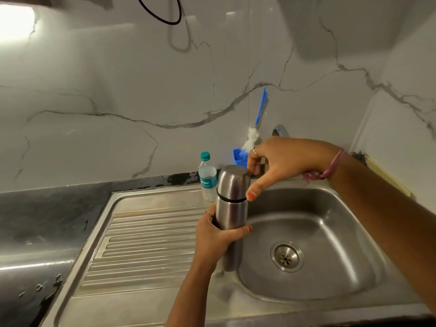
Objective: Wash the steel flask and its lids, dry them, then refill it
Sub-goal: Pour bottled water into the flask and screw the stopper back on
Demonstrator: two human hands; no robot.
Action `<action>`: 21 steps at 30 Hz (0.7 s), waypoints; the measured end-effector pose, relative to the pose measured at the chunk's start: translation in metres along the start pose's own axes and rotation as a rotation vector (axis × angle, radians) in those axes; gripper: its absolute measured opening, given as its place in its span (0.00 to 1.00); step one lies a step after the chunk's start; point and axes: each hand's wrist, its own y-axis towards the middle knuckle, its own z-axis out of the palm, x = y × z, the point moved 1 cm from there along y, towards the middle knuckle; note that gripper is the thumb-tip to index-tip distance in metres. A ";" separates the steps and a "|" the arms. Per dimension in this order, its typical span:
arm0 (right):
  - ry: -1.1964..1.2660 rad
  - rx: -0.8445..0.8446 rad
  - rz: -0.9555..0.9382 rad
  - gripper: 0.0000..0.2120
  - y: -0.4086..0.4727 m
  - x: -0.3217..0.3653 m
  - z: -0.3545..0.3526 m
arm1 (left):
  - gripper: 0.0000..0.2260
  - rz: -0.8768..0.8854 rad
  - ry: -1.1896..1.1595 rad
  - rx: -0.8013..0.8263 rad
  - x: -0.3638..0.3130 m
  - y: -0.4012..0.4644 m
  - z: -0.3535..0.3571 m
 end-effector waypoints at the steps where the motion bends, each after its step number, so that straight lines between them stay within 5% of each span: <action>1: 0.007 0.025 0.000 0.36 0.000 -0.003 0.001 | 0.28 0.004 0.000 0.003 0.000 0.000 -0.001; 4: 0.041 0.073 -0.082 0.45 0.005 -0.005 0.003 | 0.29 0.029 0.027 0.011 -0.001 0.002 -0.003; 8: 0.081 0.148 -0.234 0.34 0.015 -0.001 0.009 | 0.30 0.033 0.055 0.016 0.000 0.005 -0.002; 16: 0.031 -0.027 -0.115 0.26 0.017 0.013 0.017 | 0.29 0.037 0.062 0.009 0.000 0.006 0.003; 21: -0.269 -0.171 -0.007 0.30 0.017 0.017 0.027 | 0.30 0.025 0.049 0.015 0.003 0.006 0.005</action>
